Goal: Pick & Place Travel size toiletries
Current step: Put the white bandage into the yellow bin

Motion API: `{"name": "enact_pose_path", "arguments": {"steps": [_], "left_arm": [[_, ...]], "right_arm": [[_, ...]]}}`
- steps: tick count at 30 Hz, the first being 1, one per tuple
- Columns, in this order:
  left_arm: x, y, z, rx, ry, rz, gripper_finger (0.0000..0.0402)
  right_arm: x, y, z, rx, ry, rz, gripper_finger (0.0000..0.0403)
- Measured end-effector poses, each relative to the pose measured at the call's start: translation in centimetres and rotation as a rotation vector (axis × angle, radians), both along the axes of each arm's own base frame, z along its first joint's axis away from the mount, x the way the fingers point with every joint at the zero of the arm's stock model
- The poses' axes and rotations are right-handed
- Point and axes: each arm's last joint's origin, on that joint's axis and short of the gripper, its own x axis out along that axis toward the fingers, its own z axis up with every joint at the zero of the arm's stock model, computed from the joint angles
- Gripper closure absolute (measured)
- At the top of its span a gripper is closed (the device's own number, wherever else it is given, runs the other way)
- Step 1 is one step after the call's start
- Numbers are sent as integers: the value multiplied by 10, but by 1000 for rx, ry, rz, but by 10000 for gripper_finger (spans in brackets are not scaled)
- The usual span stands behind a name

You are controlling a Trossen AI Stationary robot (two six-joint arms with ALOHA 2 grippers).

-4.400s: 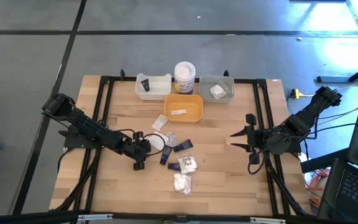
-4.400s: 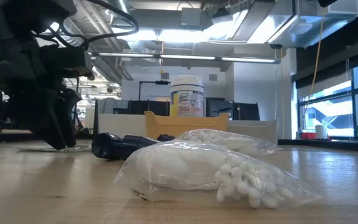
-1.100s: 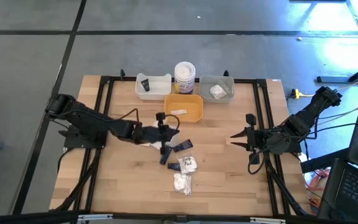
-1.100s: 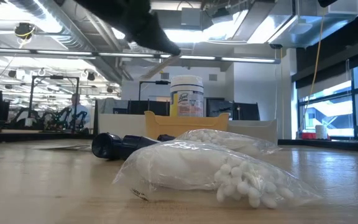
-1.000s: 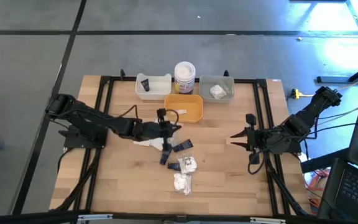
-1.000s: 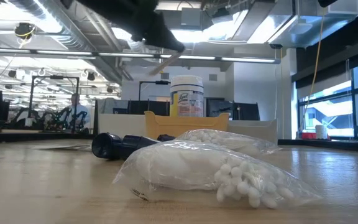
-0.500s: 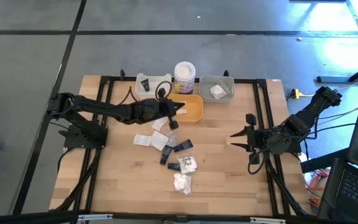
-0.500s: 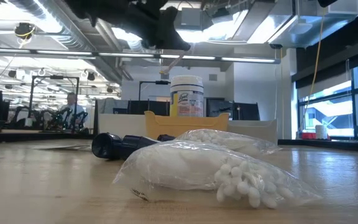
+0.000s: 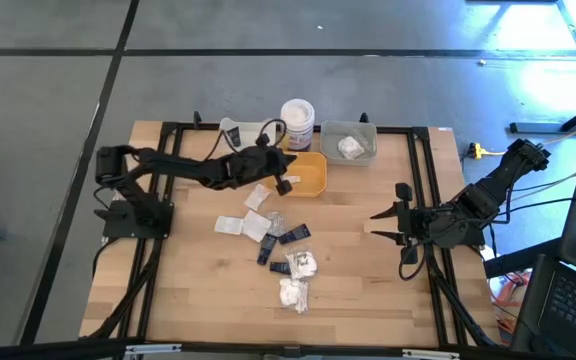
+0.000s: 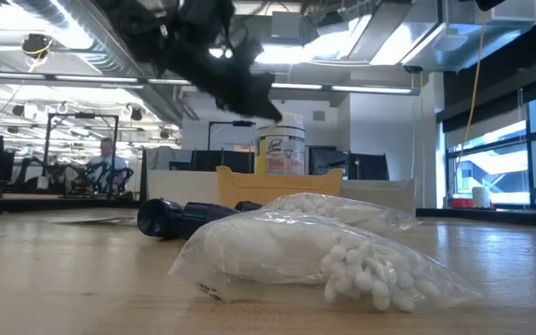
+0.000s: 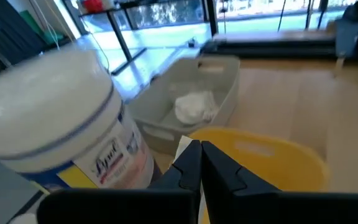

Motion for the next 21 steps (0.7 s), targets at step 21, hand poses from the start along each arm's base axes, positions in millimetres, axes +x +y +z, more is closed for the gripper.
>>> {"name": "enact_pose_path", "arguments": {"steps": [21], "left_arm": [[17, 21, -66, -124, 50, 4, 399]], "right_arm": [[0, 0, 0, 0, 0, 0, 211]]}}
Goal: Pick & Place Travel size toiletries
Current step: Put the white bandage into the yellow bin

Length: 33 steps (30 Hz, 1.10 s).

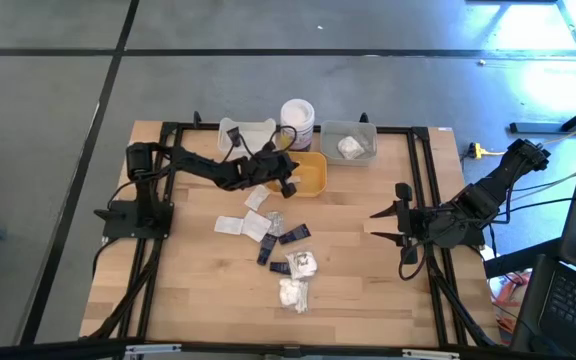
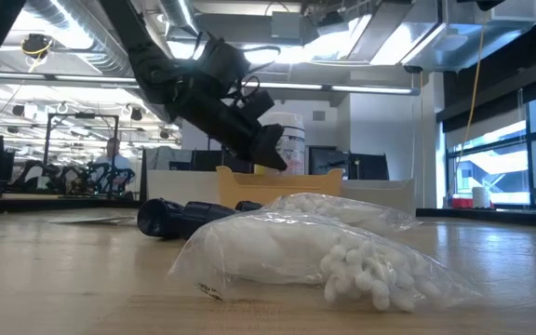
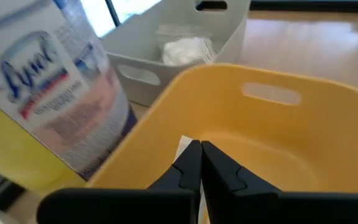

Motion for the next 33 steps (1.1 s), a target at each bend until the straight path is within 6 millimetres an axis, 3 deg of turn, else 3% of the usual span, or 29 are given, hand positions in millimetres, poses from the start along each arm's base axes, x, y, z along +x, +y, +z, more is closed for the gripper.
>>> {"name": "enact_pose_path", "arguments": {"steps": [11, 28, 33], "left_arm": [[5, -15, -1, -33, -11, -54, 399], [4, -16, -4, -26, 23, -46, 396], [4, -16, -3, -20, 21, -51, 376]], "right_arm": [[0, 0, 0, 0, 0, 0, 226], [0, 0, 0, 0, 0, 0, 259], [0, 0, 0, 0, 0, 0, 266]]}}
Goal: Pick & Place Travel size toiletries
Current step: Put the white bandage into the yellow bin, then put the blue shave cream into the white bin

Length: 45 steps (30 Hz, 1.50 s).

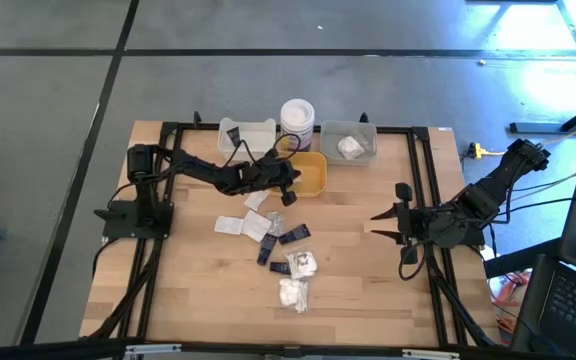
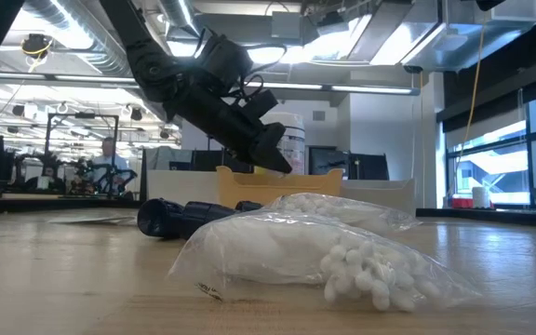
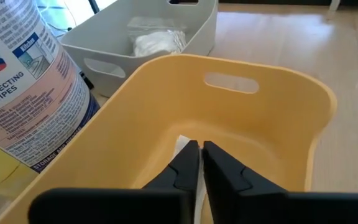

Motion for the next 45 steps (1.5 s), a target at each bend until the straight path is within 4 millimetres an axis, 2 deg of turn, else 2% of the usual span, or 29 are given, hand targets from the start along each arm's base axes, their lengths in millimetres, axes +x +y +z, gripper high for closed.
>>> {"name": "enact_pose_path", "arguments": {"steps": [9, 15, 22, 31, 39, 45], "left_arm": [[0, 0, 2, 35, 14, -26, 293], [-2, -3, 20, 42, -38, -29, 263], [-12, -19, 58, 58, -86, -70, 264], [-31, -52, 105, 47, -175, -146, 263], [-55, -89, 129, -28, -167, -234, 268], [-66, -117, 131, -126, -135, -287, 269]], "right_arm": [[0, 0, 0, 0, 0, 0, 279], [0, 0, 0, 0, 0, 0, 287], [0, 0, 0, 0, 0, 0, 296], [0, 0, 0, 0, 0, 0, 305], [0, 0, 0, 0, 0, 0, 303], [0, 0, 0, 0, 0, 0, 288]]}}
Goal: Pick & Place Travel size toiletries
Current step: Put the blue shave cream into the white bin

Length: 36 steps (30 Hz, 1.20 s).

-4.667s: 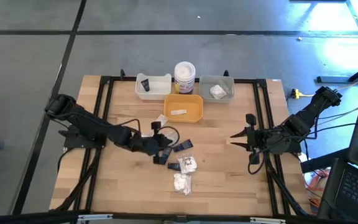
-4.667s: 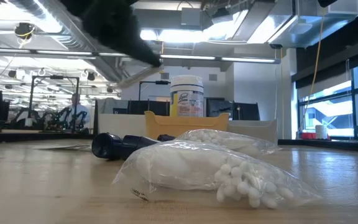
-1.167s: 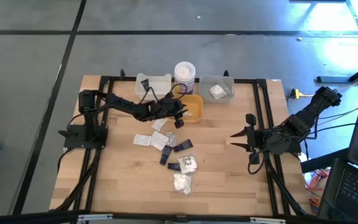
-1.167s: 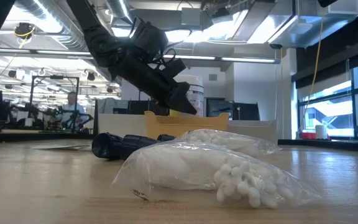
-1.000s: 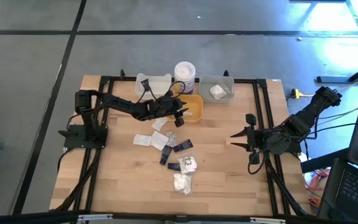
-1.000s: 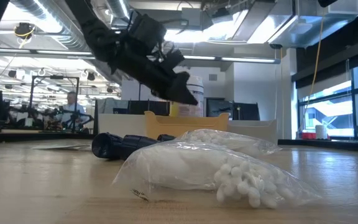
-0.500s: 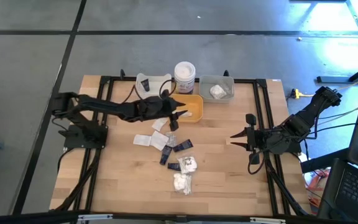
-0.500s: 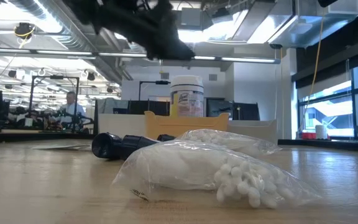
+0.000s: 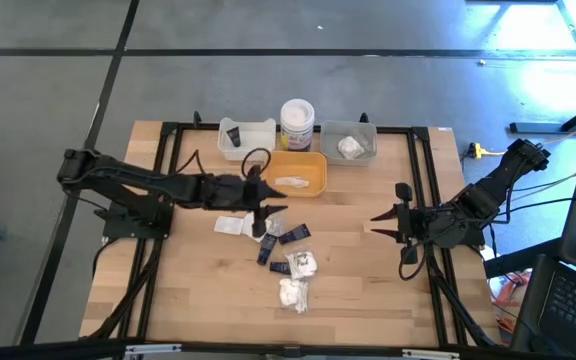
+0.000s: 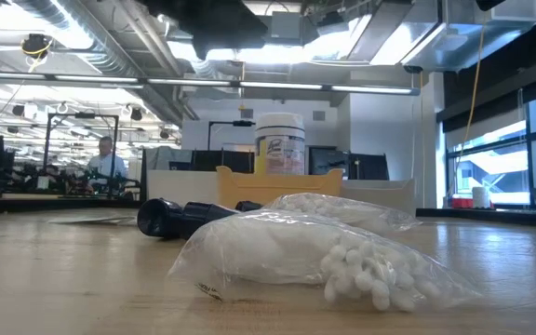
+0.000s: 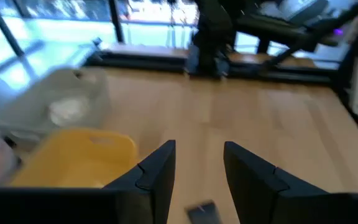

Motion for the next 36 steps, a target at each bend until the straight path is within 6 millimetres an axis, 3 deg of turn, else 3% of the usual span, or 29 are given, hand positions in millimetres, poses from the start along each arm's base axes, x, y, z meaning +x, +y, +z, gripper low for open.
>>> {"name": "enact_pose_path", "arguments": {"steps": [11, 16, 22, 29, 36], "left_arm": [[-10, -46, -26, -81, 179, 48, 292], [-5, -58, -41, -91, 247, -40, 291], [4, -72, -70, -56, 375, -204, 247], [12, -83, -107, -39, 503, -226, 170], [19, -91, -118, -93, 483, -300, 142]], "right_arm": [[0, 0, 0, 0, 0, 0, 266], [0, 0, 0, 0, 1, 0, 260], [0, 0, 0, 0, 0, 0, 254], [0, 0, 0, 0, 0, 0, 247], [0, 0, 0, 0, 0, 0, 252]]}}
